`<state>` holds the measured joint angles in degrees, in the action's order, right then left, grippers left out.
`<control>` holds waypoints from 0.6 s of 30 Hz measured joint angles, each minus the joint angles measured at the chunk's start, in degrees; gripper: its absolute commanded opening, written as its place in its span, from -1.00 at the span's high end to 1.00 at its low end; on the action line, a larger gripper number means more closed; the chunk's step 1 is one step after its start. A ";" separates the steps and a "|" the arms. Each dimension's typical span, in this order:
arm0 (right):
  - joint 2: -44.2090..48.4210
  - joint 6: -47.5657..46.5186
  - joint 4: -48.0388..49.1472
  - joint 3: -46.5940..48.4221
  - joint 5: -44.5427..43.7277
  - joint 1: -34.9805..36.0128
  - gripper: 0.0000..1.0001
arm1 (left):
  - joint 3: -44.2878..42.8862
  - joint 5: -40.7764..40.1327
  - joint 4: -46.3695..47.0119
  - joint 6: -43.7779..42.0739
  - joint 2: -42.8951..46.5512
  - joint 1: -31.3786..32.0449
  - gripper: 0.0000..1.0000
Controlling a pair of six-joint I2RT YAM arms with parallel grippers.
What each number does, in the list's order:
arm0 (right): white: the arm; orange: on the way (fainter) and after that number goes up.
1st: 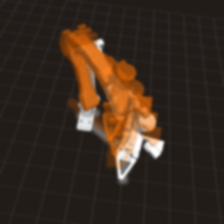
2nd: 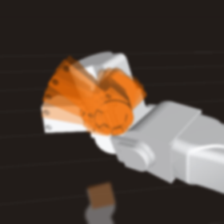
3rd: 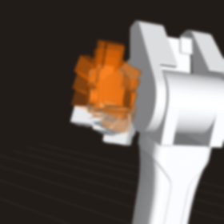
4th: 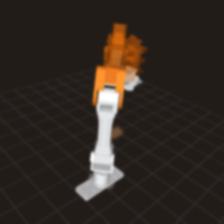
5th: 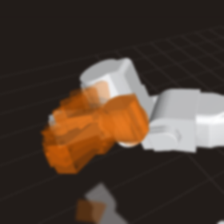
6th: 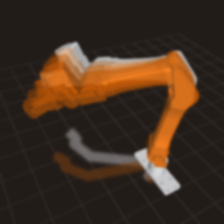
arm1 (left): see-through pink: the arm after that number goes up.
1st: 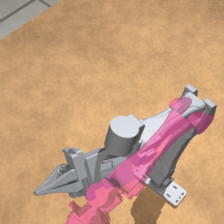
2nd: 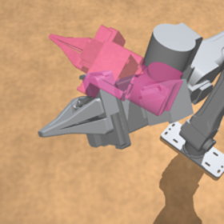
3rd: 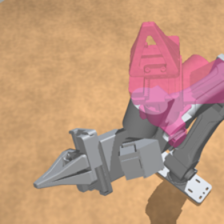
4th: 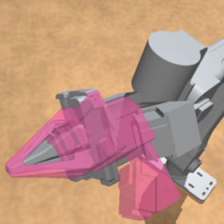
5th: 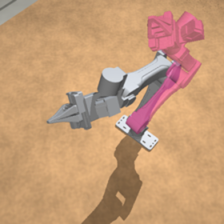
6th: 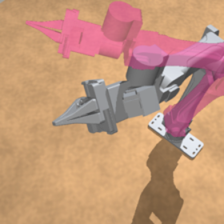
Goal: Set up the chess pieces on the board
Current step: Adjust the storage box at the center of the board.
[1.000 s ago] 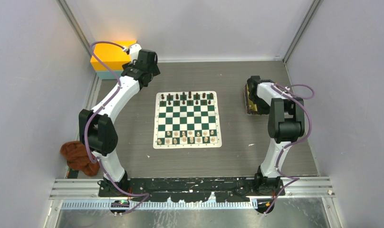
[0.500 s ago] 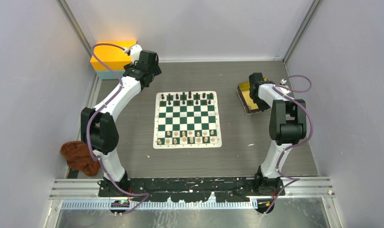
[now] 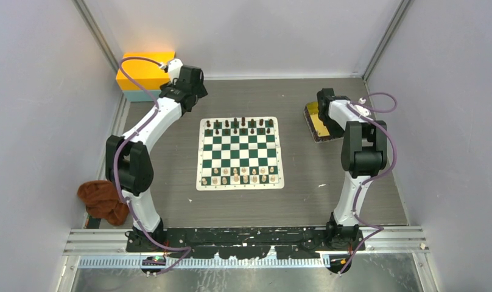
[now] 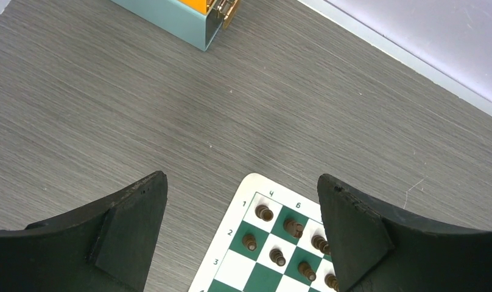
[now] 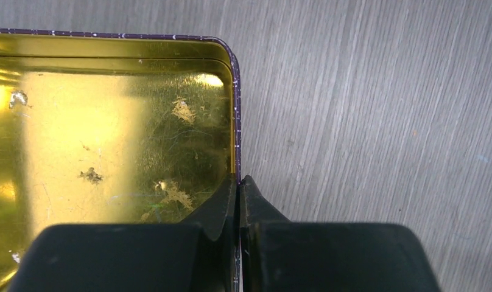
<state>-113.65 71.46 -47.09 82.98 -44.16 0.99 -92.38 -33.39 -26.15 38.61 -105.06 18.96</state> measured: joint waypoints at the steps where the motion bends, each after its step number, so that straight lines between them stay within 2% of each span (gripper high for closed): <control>1: -0.61 1.22 -0.76 0.44 0.20 0.00 0.99 | 0.00 0.04 0.00 0.00 -0.17 0.00 -0.87; 5: -3.37 8.17 -6.38 4.55 1.25 0.00 0.99 | -0.02 0.17 -0.04 -0.02 -0.70 0.00 -0.86; 9: -6.71 14.88 -12.59 10.03 1.55 0.26 0.78 | -0.02 0.28 -0.07 -0.02 -0.83 0.00 -0.86; 11: -6.86 17.64 -13.84 10.34 2.03 0.57 0.62 | -0.02 0.31 -0.07 -0.02 -0.81 0.00 -0.86; 13: -6.86 19.54 -14.51 10.34 2.34 0.81 0.35 | -0.02 0.46 -0.07 -0.02 -0.81 0.00 -0.86; 17: -6.86 21.64 -15.26 10.34 3.67 2.05 -0.05 | -0.02 0.63 -0.04 0.00 -0.81 0.00 -0.86; 18: -6.84 21.62 -15.19 10.32 3.69 2.51 -0.09 | -0.02 0.68 -0.04 0.00 -0.81 0.00 -0.86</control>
<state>-120.49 93.08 -62.28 93.30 -40.47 3.51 -92.40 -32.71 -26.20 38.61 -105.86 18.96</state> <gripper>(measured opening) 0.455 0.929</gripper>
